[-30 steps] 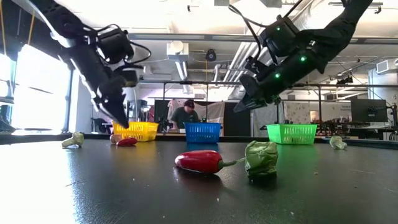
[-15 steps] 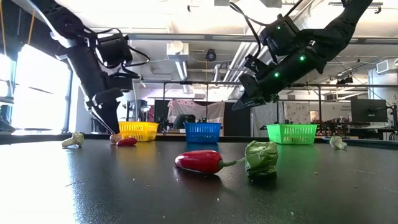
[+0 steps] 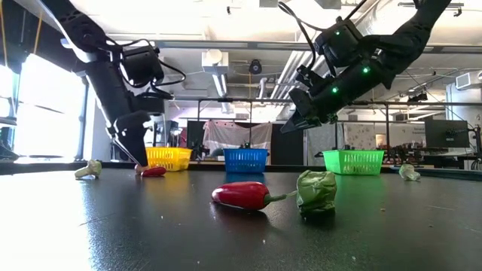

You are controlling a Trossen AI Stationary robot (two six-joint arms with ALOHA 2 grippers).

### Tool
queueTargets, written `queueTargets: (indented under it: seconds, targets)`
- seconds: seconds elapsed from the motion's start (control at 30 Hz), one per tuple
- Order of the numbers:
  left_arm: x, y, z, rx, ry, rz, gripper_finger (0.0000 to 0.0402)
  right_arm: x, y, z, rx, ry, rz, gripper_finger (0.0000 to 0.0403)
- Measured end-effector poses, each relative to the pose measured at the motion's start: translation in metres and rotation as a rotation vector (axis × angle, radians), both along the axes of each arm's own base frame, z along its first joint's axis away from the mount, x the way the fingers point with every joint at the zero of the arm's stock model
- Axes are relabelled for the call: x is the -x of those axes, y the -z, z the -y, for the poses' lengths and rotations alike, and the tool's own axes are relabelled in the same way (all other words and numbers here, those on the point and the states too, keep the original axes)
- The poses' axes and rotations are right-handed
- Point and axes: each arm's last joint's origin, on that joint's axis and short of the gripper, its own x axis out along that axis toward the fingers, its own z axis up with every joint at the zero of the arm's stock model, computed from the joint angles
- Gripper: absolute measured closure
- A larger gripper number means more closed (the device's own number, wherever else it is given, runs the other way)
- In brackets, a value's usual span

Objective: Sort produce into baskets
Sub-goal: Put the orange mushroom into the green bin

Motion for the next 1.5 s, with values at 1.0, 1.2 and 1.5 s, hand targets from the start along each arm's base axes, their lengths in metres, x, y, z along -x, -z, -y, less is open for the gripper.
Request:
queueTargets:
  seconds: [1.0, 1.2, 1.5]
  targets:
    - [-0.012, -0.016, -0.004, -0.058, 0.017, 0.219, 0.0401, -0.067, -0.021, -0.030, 0.065, -0.186, 0.138, 0.0208]
    - [-0.004, -0.010, -0.003, -0.084, 0.029, 0.089, 0.0381, -0.086, -0.016, -0.028, 0.063, -0.188, 0.102, 0.0206]
    - [-0.007, -0.004, -0.001, -0.021, 0.111, 0.089, 0.0303, -0.088, -0.016, -0.026, 0.062, -0.185, 0.097, 0.0206]
